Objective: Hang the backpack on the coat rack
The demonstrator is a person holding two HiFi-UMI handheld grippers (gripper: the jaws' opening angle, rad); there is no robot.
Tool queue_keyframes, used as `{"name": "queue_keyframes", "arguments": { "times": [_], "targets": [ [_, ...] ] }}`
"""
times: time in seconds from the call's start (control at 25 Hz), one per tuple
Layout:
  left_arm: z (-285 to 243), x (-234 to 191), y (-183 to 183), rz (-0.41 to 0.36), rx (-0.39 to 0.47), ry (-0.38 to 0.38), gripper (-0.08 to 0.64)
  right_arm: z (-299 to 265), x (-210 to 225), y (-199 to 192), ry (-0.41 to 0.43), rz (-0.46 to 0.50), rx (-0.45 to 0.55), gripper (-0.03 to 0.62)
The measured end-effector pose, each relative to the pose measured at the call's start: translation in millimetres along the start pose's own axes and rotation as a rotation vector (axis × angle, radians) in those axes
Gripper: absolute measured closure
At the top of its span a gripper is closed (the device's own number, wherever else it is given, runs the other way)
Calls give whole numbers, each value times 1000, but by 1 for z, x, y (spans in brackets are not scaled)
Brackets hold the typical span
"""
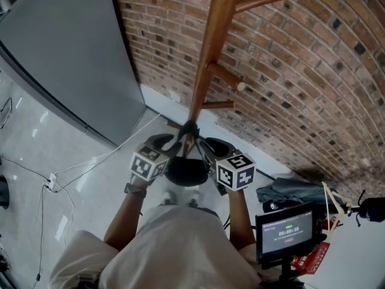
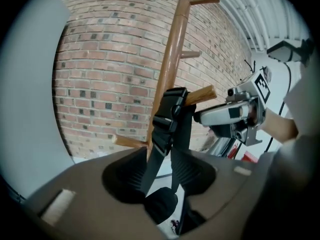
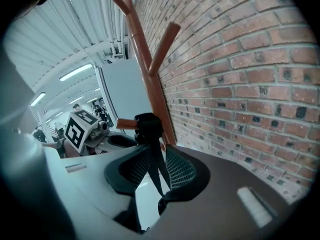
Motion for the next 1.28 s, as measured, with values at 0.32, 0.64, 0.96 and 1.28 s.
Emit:
{"name": "queue_keyframes", "arguments": {
  "times": [0.32,0.64,0.96,1.28],
  "targets": [
    [16,6,31,-69,58,-18,466,19,2,48,-39,71,110,559],
    [30,7,77,-144,157,3,492,32,-1,80,-77,111,177,589],
    [50,2,131,-165,332,64,556,44,-1,112,-84,152,254,589],
    [73,15,178,-207,466,63,560,63,-6,151,-89,192,356,591]
  ]
}}
Point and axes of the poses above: the fingertips, and each gripper's own axes: z backward along the fingers, x to its right, y out of its top, the point moved 2 cm from there along z, backward along the fingers, and after that the axes turned 7 degrees about x, right-handed, at the moved point
